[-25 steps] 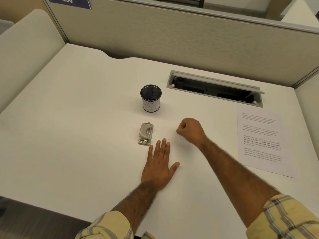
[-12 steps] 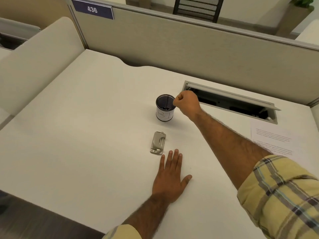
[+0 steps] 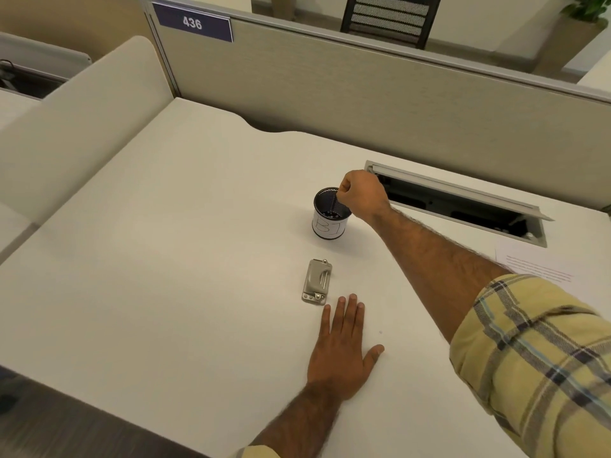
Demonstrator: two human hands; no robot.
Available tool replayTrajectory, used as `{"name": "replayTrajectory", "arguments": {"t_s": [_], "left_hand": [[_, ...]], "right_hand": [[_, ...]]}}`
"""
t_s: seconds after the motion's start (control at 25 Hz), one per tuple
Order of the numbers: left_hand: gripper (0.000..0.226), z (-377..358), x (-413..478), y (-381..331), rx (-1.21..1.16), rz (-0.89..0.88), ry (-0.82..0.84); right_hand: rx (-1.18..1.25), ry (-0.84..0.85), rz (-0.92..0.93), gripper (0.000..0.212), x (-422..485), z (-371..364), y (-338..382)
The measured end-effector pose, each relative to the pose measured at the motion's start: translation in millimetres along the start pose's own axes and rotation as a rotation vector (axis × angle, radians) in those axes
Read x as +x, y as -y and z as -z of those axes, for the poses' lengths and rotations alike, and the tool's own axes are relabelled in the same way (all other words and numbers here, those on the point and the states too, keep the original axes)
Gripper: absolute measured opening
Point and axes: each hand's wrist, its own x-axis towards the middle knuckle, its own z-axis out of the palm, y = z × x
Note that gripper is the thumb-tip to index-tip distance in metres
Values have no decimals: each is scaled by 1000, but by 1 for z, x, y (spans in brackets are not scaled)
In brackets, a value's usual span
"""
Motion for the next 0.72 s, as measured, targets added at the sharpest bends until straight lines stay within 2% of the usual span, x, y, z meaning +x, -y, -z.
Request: {"name": "replayTrajectory", "arguments": {"t_s": [0.2, 0.44, 0.64, 0.72], "left_hand": [[82, 1, 0, 0, -18, 1, 18], [83, 1, 1, 1, -34, 2, 27], [83, 3, 0, 0, -38, -8, 29], [83, 2, 0, 0, -44, -7, 27]], "right_hand": [[-36, -18, 15, 6, -2, -2, 0], [-121, -22, 50, 16, -4, 0, 0], [-81, -42, 25, 2, -4, 2, -2], [-74, -54, 29, 6, -5, 1, -1]]}}
